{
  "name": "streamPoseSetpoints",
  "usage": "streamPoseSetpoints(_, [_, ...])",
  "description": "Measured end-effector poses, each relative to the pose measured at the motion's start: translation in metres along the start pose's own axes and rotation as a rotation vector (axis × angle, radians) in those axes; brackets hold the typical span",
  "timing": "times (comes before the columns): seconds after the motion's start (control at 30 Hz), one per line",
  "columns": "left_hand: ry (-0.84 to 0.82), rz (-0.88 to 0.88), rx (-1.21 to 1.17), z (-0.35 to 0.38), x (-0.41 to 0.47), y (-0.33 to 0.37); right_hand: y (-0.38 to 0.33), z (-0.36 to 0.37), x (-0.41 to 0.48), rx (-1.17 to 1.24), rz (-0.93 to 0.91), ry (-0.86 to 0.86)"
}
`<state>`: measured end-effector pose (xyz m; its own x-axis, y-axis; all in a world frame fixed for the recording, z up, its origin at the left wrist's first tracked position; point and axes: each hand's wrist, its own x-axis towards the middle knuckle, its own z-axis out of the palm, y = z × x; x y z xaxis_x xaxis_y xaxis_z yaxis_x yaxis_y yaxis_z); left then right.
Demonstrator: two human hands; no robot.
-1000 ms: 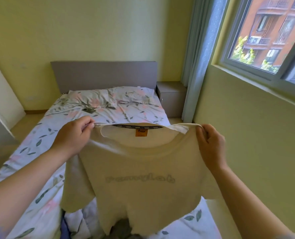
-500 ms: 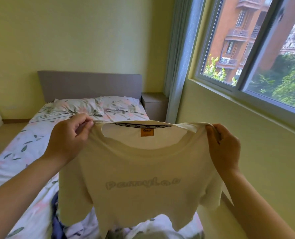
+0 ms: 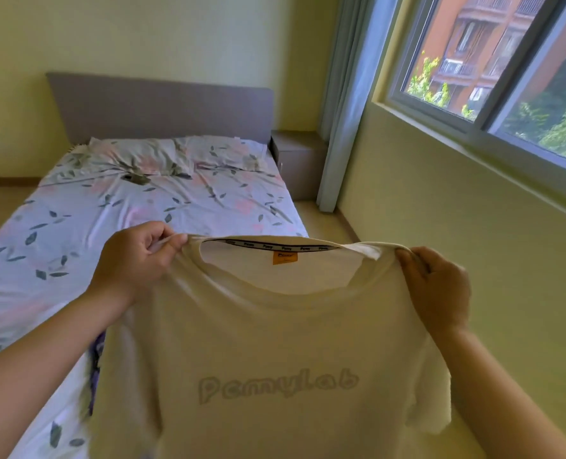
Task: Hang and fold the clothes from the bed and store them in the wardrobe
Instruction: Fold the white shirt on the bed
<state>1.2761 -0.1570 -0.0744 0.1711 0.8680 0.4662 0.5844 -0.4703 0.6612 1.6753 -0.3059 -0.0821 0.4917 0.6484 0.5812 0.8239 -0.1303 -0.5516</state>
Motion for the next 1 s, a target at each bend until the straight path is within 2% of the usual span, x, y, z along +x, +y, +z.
streamPoseSetpoints(0.23, [-0.227, -0.324, 0.079, 0.123, 0.029, -0.090, 0.096, 0.128, 0.040, -0.150, 0.092, -0.280])
streamPoseSetpoints(0.43, [-0.430, -0.580, -0.034, 0.221, 0.056, -0.177, 0.165, 0.253, 0.071, -0.243, 0.160, -0.488])
streamPoseSetpoints(0.63, [-0.289, -0.540, 0.069, 0.309, 0.090, -0.261, 0.208, 0.369, 0.079, -0.305, 0.207, -0.557])
streamPoseSetpoints(0.77, [-0.279, -0.480, 0.115, 0.352, 0.113, -0.310, 0.232, 0.431, 0.086, -0.348, 0.211, -0.539])
streamPoseSetpoints(0.93, [-0.337, -0.502, 0.182, 0.396, 0.120, -0.352, 0.262, 0.486, 0.076, -0.438, 0.265, -0.568])
streamPoseSetpoints(1.0, [-0.346, -0.546, 0.128, 0.411, 0.118, -0.366, 0.268, 0.505, 0.069, -0.444, 0.296, -0.602])
